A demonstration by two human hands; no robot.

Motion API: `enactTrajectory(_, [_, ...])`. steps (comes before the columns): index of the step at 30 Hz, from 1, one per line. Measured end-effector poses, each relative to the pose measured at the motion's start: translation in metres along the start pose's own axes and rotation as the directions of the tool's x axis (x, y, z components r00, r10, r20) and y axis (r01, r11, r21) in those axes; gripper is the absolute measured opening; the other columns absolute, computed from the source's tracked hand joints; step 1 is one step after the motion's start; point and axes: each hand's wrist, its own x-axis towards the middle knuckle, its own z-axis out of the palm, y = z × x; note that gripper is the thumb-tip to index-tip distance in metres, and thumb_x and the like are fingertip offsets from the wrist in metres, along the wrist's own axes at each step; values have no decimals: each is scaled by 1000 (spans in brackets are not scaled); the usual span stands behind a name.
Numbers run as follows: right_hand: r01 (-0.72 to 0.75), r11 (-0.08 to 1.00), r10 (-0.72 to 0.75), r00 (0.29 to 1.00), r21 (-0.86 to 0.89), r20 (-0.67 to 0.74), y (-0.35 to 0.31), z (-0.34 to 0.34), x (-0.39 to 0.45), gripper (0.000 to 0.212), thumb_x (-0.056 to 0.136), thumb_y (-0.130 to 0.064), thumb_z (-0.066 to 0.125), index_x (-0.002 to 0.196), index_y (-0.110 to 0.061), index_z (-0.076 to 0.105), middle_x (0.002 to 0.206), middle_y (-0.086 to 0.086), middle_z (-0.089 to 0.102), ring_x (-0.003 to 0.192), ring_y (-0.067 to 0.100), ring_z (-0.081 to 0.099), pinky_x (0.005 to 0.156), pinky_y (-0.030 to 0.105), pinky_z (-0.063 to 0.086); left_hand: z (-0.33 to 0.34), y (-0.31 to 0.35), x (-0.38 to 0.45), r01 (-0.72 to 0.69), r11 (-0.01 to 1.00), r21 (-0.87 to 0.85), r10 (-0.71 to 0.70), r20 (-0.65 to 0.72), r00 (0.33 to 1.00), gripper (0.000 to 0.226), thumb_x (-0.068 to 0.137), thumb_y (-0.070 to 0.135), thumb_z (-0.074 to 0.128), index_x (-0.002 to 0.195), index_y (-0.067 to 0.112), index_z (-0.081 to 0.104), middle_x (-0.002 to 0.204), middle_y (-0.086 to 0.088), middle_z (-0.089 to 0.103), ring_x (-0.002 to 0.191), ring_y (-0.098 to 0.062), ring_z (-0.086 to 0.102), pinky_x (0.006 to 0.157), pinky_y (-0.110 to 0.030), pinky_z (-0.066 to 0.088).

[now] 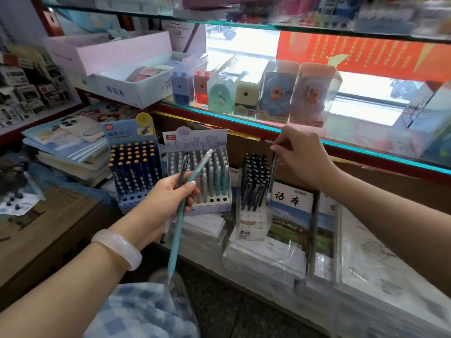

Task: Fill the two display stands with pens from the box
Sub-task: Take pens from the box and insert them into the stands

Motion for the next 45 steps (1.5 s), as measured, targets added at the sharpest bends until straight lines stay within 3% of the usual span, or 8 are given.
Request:
enactTrajectory(2, [22,998,-19,999,-66,37,12,12,-14,12,90,-15,60,83,-16,51,74,-5,56,64,7,56,59,12,41,3,0,1,-11,1000,-9,11,2,1000,23,96,3,42,100,20,57,70,-3,54,57,-10,47,48,-18,44])
enactTrajectory(6, [47,994,-43,998,-97,44,22,35,-33,11,93,-14,57,84,-9,52,74,0,58,64,20,56,61,36,49,5,-5,1,-13,1000,-5,13,1,1000,24,96,3,43,98,21,58,70,-2,55,56,-8,48,49,-18,44])
enactTrajectory(8, [68,990,-64,997,-126,41,21,42,-35,12,94,-14,55,84,-7,51,75,3,58,63,22,55,60,40,49,4,-7,1,-5,1000,2,5,-10,1000,25,96,3,43,99,22,58,71,-2,55,56,-8,48,50,-19,44])
enactTrajectory(21, [74,987,-73,997,-144,11,23,50,-36,13,95,-14,53,86,-5,52,75,9,59,60,25,56,57,44,51,6,-12,1,2,1000,4,-1,-4,1000,25,95,2,44,101,23,57,71,-3,55,57,-9,48,49,-19,43])
enactTrajectory(33, [4,995,-7,1000,-100,-24,18,52,-35,13,94,-16,55,88,-4,55,77,8,61,64,21,56,59,37,50,0,-12,0,-11,1000,-12,11,13,1000,26,95,2,42,102,21,58,70,-2,55,56,-8,49,47,-17,44])
enactTrajectory(45, [67,987,-68,998,-145,-1,20,54,-32,16,95,-17,51,87,-4,54,74,8,59,61,24,56,58,44,51,0,-13,-1,-10,1000,-17,10,19,1000,27,96,1,42,99,22,58,71,-3,54,58,-10,47,49,-19,43])
